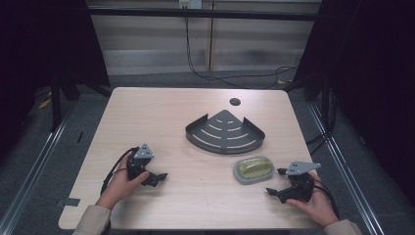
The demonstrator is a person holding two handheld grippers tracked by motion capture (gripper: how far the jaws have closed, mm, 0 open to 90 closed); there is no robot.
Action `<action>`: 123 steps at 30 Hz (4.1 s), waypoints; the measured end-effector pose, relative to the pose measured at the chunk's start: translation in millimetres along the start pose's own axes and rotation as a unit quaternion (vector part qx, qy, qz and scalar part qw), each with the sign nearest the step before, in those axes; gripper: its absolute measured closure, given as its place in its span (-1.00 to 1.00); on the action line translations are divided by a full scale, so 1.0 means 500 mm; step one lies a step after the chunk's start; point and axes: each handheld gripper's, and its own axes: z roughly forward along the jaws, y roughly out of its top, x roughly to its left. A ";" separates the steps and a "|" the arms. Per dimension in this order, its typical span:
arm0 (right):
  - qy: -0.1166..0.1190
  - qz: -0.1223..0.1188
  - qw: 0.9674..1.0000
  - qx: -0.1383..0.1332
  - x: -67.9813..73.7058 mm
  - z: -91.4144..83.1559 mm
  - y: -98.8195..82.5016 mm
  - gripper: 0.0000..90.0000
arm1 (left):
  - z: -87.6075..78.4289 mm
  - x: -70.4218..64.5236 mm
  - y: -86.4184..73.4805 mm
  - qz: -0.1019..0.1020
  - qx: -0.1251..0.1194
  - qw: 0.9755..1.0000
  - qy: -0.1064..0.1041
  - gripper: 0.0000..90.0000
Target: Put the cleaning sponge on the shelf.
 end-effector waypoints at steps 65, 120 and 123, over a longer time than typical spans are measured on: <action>0.063 -0.156 0.960 0.224 -0.035 0.025 0.255 -0.26 | 0.001 0.001 0.000 0.001 -0.001 1.000 -0.004 -1.00; 0.099 -0.216 0.927 0.291 -0.013 0.058 0.329 0.58 | 0.001 0.001 0.000 -0.001 -0.004 1.000 -0.004 -1.00; 0.099 -0.217 0.926 0.293 -0.014 0.052 0.335 0.58 | 0.001 0.001 0.000 -0.001 -0.004 1.000 -0.004 -1.00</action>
